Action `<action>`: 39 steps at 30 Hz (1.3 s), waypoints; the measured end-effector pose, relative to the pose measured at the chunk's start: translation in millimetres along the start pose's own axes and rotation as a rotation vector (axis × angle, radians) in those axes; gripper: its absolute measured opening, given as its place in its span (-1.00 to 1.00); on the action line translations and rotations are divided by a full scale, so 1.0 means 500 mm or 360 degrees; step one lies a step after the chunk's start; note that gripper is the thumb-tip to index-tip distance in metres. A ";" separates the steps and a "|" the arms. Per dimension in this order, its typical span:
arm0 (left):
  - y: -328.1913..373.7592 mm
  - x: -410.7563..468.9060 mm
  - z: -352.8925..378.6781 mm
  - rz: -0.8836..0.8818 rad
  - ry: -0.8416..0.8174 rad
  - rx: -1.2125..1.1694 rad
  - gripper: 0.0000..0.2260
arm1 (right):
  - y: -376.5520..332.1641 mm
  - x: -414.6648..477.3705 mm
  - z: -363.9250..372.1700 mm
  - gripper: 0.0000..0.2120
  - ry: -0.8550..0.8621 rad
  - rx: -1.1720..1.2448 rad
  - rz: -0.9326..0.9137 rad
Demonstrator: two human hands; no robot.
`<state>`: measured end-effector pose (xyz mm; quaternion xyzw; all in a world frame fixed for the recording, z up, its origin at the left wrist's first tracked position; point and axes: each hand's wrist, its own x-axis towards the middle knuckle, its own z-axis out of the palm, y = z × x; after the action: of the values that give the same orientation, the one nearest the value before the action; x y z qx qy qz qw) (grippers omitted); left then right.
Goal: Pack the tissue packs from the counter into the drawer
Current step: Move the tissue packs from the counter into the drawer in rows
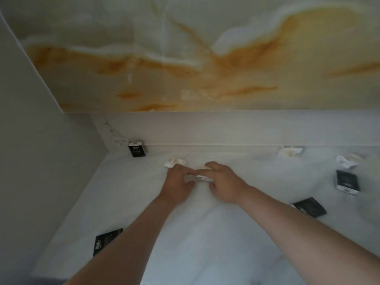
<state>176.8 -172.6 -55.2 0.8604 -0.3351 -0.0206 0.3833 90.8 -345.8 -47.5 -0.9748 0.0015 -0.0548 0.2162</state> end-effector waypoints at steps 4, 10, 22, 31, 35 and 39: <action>0.104 -0.010 0.058 0.0020 -0.0124 -0.0100 -0.80 | 0.045 -0.094 -0.070 -0.39 -0.0217 0.0107 0.0207; 0.265 0.032 0.137 0.0144 -0.0099 -0.0026 -0.76 | 0.151 -0.207 -0.218 -0.62 0.0249 0.0074 0.0559; 0.483 0.183 0.342 0.0730 -0.0496 0.0935 -0.44 | 0.374 -0.246 -0.292 -0.32 0.0296 -0.0228 0.1743; 0.453 0.220 0.400 0.0797 -0.0498 0.0852 -0.43 | 0.401 -0.210 -0.267 -0.42 0.0170 -0.0282 0.1751; 0.462 0.222 0.406 0.0780 -0.0485 0.0743 -0.48 | 0.362 -0.224 -0.249 -0.68 0.0479 -0.0514 0.1161; 0.459 0.220 0.411 0.0725 -0.0412 0.0742 -0.48 | 0.365 -0.234 -0.235 -0.50 0.0589 -0.0311 0.1080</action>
<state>73.2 -480.8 -21.3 0.8182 -0.5600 0.0335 0.1256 -34.5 -557.7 -31.0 -0.9086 0.3677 -0.1544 0.1243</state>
